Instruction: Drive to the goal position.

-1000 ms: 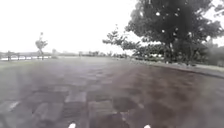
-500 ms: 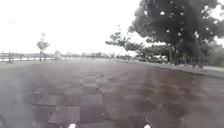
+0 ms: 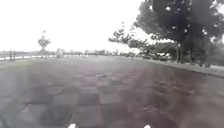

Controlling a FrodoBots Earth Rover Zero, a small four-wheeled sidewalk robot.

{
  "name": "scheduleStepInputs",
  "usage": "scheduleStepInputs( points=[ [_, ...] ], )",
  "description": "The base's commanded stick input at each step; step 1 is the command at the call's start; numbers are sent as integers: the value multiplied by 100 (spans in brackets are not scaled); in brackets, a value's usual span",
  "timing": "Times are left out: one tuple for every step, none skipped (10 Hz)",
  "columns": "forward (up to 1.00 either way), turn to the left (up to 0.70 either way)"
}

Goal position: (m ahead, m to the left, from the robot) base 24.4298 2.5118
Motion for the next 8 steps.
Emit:
scheduleStepInputs(
  points=[
    [100, 0],
    [100, 0],
    [100, 0],
    [100, 0],
    [100, 0],
    [100, 0],
    [100, 0],
    [100, 0]
  ],
)
